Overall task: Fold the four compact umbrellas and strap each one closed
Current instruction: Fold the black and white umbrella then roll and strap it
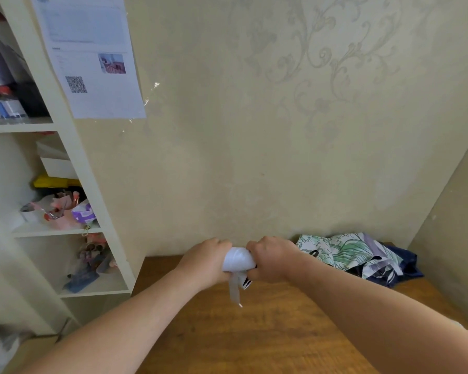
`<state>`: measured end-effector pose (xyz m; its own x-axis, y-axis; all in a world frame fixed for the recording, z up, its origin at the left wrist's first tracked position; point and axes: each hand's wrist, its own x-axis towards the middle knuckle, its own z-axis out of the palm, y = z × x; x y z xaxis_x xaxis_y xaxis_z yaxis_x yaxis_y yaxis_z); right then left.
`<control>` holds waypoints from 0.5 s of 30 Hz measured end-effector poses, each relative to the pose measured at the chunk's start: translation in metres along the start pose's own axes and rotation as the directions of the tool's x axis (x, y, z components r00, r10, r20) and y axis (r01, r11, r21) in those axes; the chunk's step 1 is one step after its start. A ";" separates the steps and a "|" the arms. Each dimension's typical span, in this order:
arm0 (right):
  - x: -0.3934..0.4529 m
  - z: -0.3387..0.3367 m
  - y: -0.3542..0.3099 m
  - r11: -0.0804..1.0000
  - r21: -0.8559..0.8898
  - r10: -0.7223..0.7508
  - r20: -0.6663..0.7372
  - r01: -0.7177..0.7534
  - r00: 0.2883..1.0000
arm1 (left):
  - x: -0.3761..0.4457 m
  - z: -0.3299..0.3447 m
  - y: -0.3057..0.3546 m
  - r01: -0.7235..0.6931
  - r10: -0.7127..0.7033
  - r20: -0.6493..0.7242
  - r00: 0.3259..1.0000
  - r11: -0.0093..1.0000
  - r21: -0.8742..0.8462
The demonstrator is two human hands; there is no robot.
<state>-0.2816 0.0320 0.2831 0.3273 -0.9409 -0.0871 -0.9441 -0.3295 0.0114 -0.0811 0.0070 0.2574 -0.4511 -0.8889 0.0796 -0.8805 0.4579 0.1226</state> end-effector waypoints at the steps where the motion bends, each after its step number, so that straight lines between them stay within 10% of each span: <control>1: 0.000 -0.001 0.001 1.000 0.029 0.006 0.011 -0.006 1.000 | -0.001 0.002 -0.001 -0.024 0.024 -0.037 0.999 1.000 0.010; 10: 0.000 -0.004 0.010 0.977 0.213 -0.046 0.181 0.006 0.982 | -0.008 -0.002 0.001 -0.025 0.026 -0.036 0.999 0.999 0.024; 15: -0.003 -0.004 0.001 1.000 0.017 -0.018 -0.022 0.018 1.000 | -0.006 0.004 -0.002 0.121 -0.119 0.038 0.992 0.990 -0.075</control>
<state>-0.2833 0.0345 0.2873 0.3450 -0.9363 -0.0655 -0.9384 -0.3454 -0.0067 -0.0771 0.0116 0.2527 -0.3487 -0.9369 0.0267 -0.9154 0.3465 0.2048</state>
